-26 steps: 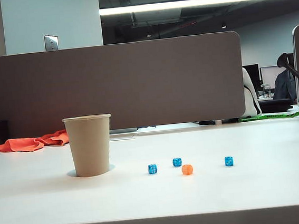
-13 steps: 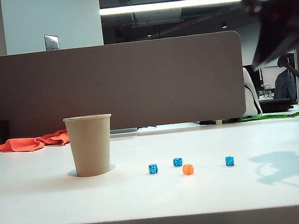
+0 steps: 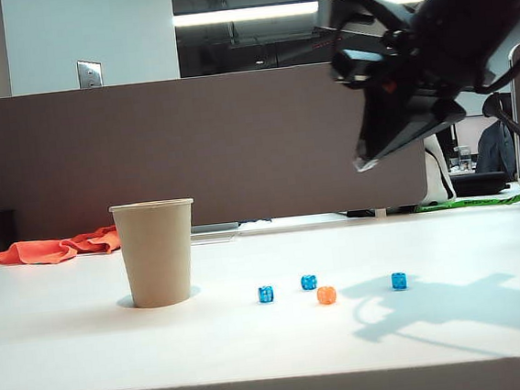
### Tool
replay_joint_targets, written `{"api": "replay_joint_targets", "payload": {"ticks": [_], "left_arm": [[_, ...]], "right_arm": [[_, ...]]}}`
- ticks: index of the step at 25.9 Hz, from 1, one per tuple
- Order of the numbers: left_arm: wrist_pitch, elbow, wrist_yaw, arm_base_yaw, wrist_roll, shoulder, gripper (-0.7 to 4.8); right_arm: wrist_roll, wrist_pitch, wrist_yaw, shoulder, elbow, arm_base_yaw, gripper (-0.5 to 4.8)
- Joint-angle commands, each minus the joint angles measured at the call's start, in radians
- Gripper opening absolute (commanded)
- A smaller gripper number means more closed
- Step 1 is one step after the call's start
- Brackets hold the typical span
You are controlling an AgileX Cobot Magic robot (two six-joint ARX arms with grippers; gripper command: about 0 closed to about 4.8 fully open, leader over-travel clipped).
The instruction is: Pick up the dice with a different color and drop it into the paper cup.
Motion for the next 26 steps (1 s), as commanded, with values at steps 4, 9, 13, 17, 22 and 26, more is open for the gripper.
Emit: {"api": "replay_joint_targets", "payload": {"ticks": [4, 9, 13, 17, 22, 26], "left_arm": [[-0.007, 0.018, 0.026, 0.000, -0.029, 0.002, -0.06], [-0.077, 0.061, 0.123, 0.000, -0.100, 0.002, -0.06], [-0.200, 0.130, 0.087, 0.000, -0.113, 0.004, -0.06], [-0.262, 0.160, 0.085, 0.000, -0.113, 0.006, -0.06], [-0.269, 0.165, 0.079, 0.000, -0.105, 0.006, -0.06], [-0.284, 0.166, 0.083, 0.000, -0.043, 0.006, -0.06]], "right_arm": [[0.100, 0.008, 0.045, 0.002, 0.003, 0.047, 0.00], [0.175, 0.002, 0.046, 0.033, 0.003, 0.045, 0.00], [0.187, 0.000, 0.046, 0.057, 0.004, 0.046, -0.01], [0.232, -0.098, 0.046, 0.084, 0.064, 0.046, -0.01], [0.231, -0.213, 0.046, 0.153, 0.183, 0.048, 0.00], [0.231, -0.300, 0.046, 0.209, 0.264, 0.061, 0.00]]}}
